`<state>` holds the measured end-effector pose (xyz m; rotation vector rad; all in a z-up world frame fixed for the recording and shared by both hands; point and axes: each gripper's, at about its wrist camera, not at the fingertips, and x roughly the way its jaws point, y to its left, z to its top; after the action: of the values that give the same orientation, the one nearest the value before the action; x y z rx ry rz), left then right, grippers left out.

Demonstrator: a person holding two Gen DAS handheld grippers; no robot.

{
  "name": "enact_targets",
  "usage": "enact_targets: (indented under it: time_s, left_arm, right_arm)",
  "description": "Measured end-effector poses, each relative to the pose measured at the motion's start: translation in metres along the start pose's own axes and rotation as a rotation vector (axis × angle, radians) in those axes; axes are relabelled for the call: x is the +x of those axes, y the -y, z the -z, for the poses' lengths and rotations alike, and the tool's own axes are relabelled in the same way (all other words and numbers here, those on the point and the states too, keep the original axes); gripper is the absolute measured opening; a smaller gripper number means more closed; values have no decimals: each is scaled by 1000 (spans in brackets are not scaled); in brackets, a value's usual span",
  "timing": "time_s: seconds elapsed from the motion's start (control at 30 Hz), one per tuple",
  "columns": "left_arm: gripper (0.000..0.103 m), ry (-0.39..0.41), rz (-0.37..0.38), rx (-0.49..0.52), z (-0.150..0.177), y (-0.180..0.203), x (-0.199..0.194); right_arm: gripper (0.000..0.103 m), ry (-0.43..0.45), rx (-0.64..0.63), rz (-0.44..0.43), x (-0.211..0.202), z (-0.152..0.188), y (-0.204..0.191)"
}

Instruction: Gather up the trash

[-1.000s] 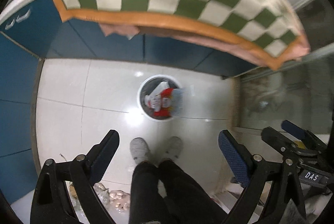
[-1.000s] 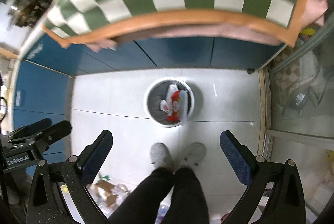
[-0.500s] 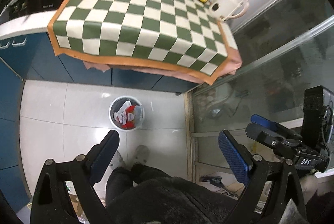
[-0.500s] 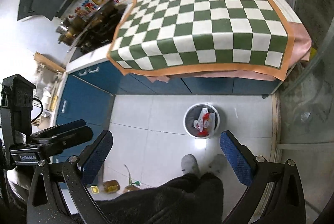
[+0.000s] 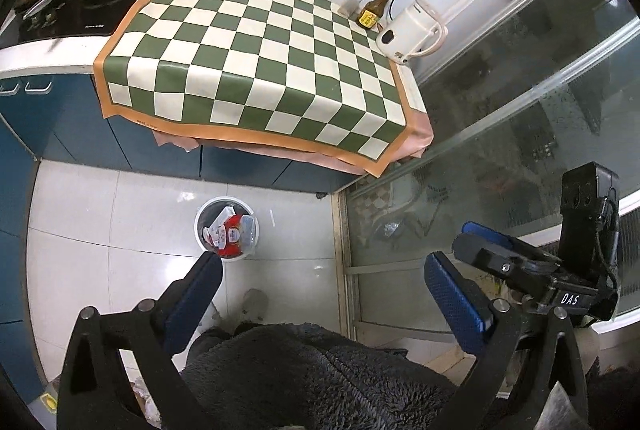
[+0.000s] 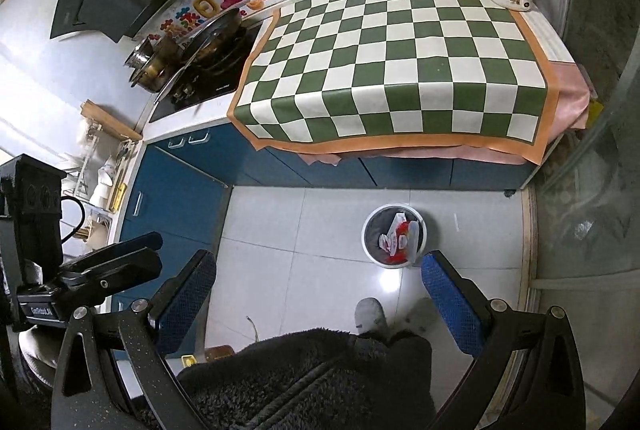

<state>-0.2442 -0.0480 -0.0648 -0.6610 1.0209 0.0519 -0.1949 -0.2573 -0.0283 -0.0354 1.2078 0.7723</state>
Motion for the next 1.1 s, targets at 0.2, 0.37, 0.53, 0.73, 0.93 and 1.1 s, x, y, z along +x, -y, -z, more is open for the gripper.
enact_targets:
  time_s: [0.2, 0.37, 0.53, 0.73, 0.93, 1.1]
  left_arm:
    - [103, 9, 2, -20, 5, -5, -3]
    - [103, 16, -1, -23, 6, -7, -5]
    - [103, 10, -13, -16, 7, -7, -5]
    - [103, -7, -43, 0, 10, -9, -7]
    - [103, -29, -58, -1, 12, -8, -1]
    - [103, -34, -61, -5, 12, -6, 2]
  right_arm:
    - [103, -9, -12, 0, 1, 5, -2]
    - [103, -14, -16, -3, 3, 8, -4]
    - [103, -17, -14, -6, 3, 8, -3]
    - [103, -41, -22, 18, 5, 17, -8]
    - [103, -64, -14, 33, 12, 23, -7]
    - [103, -70, -7, 34, 13, 22, -5]
